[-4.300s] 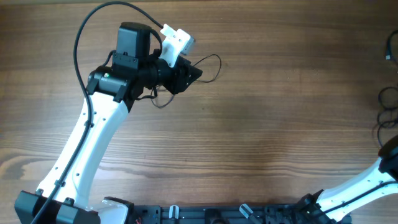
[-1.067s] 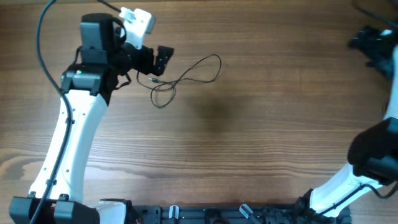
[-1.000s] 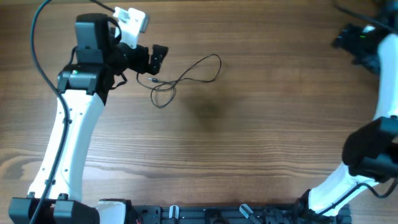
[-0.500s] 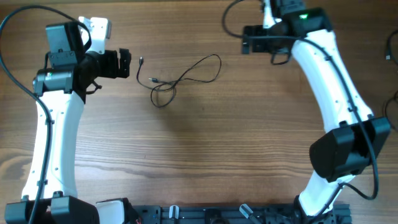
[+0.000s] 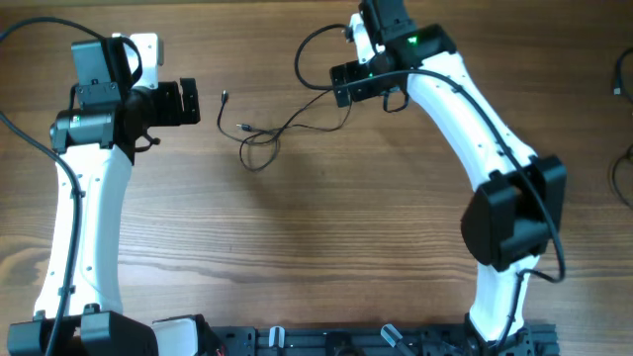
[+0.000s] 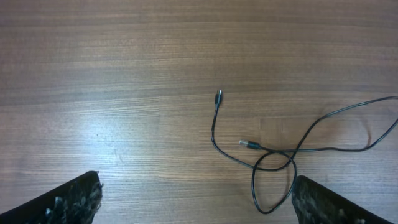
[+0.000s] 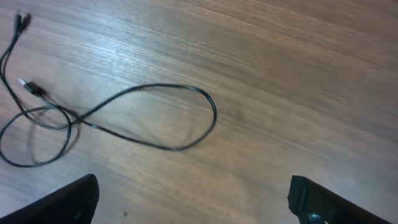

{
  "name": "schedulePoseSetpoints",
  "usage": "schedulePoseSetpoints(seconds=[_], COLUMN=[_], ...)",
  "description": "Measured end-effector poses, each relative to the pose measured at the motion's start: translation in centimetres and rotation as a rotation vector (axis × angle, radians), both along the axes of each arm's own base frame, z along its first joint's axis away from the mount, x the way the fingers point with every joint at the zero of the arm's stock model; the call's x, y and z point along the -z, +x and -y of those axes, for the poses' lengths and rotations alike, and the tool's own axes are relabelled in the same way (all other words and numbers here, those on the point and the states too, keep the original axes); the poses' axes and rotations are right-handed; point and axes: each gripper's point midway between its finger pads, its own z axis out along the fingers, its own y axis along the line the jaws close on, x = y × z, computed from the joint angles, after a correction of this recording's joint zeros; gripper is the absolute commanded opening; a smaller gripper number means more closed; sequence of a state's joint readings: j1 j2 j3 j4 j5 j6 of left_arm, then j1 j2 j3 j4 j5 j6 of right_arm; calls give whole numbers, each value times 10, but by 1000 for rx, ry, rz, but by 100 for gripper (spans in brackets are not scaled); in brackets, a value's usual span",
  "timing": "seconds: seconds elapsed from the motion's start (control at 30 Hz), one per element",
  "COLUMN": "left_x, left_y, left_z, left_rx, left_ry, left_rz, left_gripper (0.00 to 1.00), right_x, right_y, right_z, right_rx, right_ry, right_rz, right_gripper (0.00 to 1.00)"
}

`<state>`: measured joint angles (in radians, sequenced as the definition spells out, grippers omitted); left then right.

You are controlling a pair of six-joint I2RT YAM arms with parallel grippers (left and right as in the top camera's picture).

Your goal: Untangle cables

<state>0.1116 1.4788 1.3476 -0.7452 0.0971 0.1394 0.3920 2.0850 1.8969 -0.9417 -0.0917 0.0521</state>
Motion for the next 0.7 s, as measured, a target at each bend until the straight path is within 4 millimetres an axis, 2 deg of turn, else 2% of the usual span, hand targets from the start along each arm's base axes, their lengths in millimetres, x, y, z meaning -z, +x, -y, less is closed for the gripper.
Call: schedulePoseSetpoints(seconds=[0.2,0.4,0.7], left_x=[2,3,3], left_y=[-3,-3,-5], left_z=[0,1,6], left_rx=[-2,-2,17], left_ry=[-4,-5,-29], left_rz=[-16,-18,-22], left_gripper=[100,100,100], right_x=[31,73,89], right_y=[10,18,34], right_z=[-15,-21,-37], right_rx=[-73,-89,-112], right_ry=[24,21,85], right_rz=[-16,-54,-17], right_gripper=[100,100,100])
